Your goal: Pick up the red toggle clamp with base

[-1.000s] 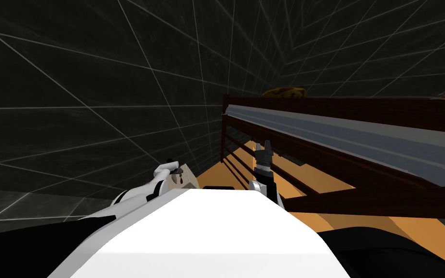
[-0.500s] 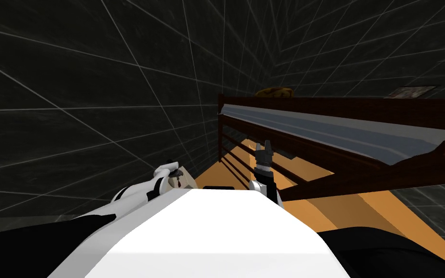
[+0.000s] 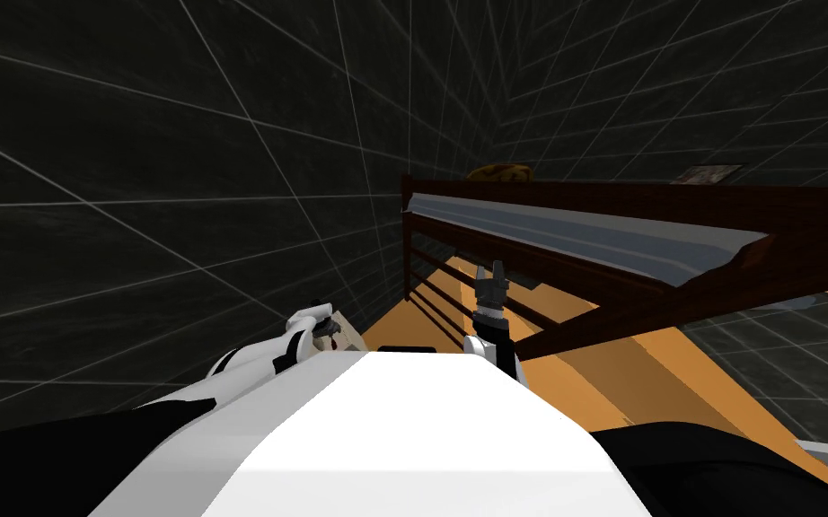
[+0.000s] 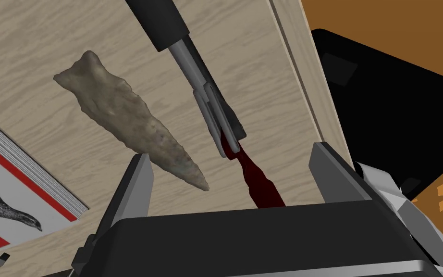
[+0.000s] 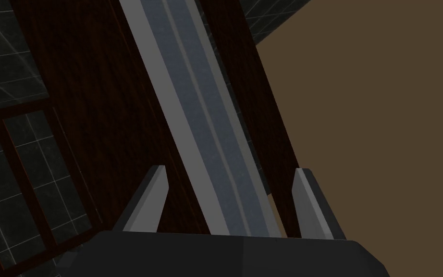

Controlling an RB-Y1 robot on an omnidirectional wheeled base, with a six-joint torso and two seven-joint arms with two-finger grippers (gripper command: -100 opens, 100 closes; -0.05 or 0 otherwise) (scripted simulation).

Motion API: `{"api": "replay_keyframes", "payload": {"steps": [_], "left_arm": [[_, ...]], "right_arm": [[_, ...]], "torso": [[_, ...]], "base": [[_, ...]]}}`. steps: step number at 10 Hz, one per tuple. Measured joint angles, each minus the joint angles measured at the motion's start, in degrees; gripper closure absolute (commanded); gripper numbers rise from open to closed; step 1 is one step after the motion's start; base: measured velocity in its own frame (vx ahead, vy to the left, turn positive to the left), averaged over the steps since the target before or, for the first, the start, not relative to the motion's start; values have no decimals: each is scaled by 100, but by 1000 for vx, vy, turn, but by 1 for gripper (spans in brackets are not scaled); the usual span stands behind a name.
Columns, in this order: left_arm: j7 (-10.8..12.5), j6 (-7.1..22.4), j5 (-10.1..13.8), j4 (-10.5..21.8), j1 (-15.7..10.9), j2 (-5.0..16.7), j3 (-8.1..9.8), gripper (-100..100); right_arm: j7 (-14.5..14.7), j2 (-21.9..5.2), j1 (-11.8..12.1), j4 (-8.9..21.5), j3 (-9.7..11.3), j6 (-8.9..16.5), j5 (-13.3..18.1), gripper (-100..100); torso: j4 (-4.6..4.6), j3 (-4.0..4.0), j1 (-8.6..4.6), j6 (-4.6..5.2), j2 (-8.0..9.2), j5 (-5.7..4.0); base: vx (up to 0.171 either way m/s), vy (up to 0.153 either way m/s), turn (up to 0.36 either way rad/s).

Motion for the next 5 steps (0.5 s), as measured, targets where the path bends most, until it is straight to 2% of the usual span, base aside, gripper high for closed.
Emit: {"api": "replay_keyframes", "payload": {"steps": [1, 2, 3, 4, 5], "left_arm": [[-3, -78, 4, 181, -66, 35, 2, -100], [-5, -95, 5, 201, -70, 38, 2, 0], [-5, -93, 5, 198, -70, 37, 2, -100], [-121, -24, 116, -104, 154, 15, -17, -100], [-244, -53, 180, -83, 199, 42, -31, -100]], "right_arm": [[0, 0, 0, 0, 0, 0, 0, 0], [0, 0, 0, 0, 0, 0, 0, 0], [0, 0, 0, 0, 0, 0, 0, 0], [0, 0, 3, 0, -1, 0, 0, 0], [0, 0, 2, 0, 0, 0, 0, 0]], "torso": [[-2, -4, -6, 0, -7, -1], [-2, -5, -8, 0, -8, -1], [-2, -5, -9, 0, -9, -2], [-8, -21, -16, -9, -39, -3], [-13, -33, -24, 2, -58, -5]], "base": [[0, 0, 0], [0, 0, 0], [117, -26, 297], [154, -49, 145], [197, -36, 214]]}}
